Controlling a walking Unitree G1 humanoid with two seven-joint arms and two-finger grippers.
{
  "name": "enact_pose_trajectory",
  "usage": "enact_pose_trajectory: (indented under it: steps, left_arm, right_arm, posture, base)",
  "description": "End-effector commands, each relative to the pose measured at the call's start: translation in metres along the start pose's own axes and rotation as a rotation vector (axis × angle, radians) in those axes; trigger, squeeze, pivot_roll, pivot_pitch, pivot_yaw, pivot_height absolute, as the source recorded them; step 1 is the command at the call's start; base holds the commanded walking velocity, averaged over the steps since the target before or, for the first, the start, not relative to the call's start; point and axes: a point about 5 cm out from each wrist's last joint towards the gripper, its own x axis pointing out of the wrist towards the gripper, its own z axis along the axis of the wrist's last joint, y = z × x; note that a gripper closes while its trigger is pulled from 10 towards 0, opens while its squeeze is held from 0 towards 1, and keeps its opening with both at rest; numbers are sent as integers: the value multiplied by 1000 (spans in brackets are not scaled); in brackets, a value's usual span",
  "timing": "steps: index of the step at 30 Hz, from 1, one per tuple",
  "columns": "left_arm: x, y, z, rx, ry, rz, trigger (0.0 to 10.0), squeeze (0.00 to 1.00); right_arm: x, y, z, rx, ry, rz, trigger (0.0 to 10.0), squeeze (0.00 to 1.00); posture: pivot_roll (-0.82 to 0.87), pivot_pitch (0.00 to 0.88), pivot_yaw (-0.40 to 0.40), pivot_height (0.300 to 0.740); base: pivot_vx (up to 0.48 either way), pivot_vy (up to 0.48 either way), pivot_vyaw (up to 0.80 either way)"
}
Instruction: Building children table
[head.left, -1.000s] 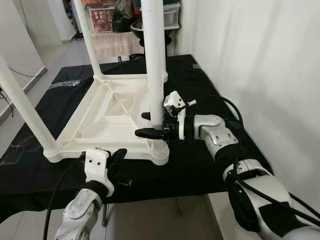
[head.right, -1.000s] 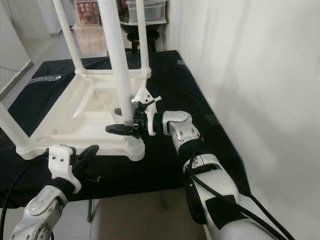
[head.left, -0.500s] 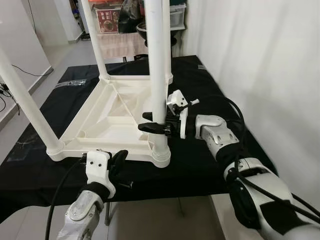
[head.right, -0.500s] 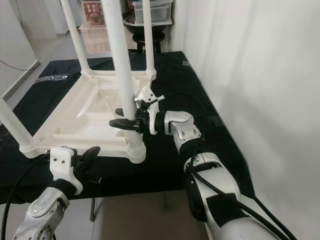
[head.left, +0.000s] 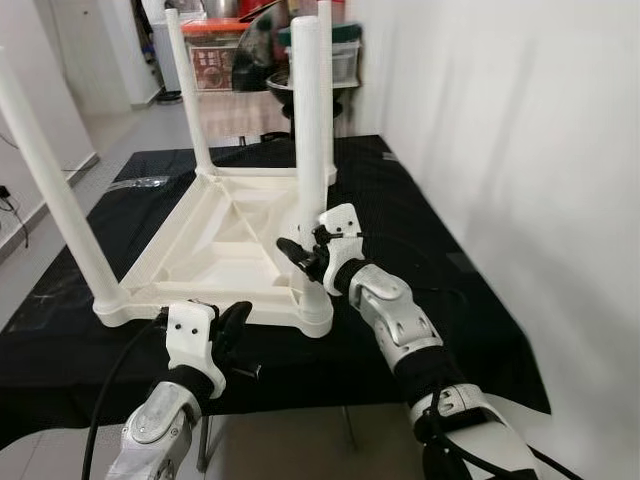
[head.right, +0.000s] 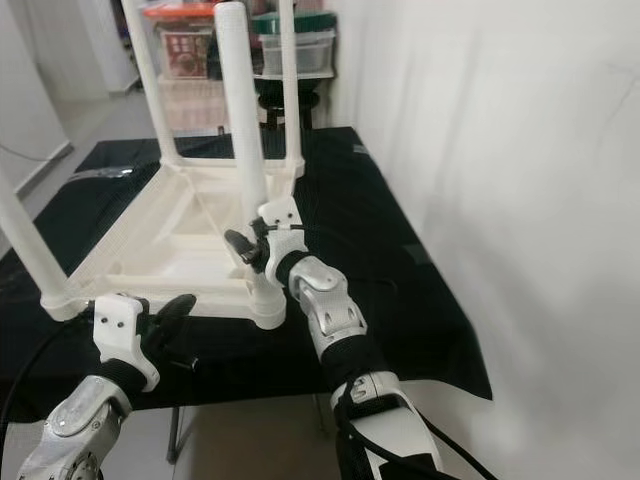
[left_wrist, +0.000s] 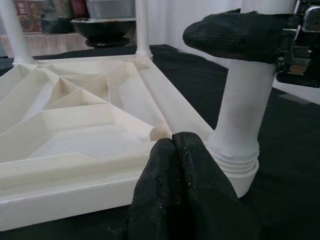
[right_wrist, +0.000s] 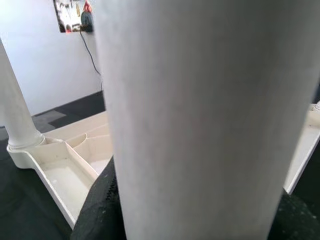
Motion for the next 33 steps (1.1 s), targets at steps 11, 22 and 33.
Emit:
enact_pose_trajectory:
  steps: [11,22,33]
  left_arm:
    - [0,2,0,4,5,2,10000,0]
    - [0,0,0,3,2,3,10000,0]
    - [-1,0,1,2,-2,4,10000,0]
  right_arm:
    - [0,-5,39,-89,-5,693,10000,0]
    - [5,-5,31,-16,47,689,0,0]
    - [-1,-26,6,21,66,320,0,0]
  posture:
    - [-15,0,14,740]
    - [-6,0,2,740]
    - [-26,0,0,740]
  base:
    - [0,0,0]
    - [0,0,0]
    - [0,0,0]
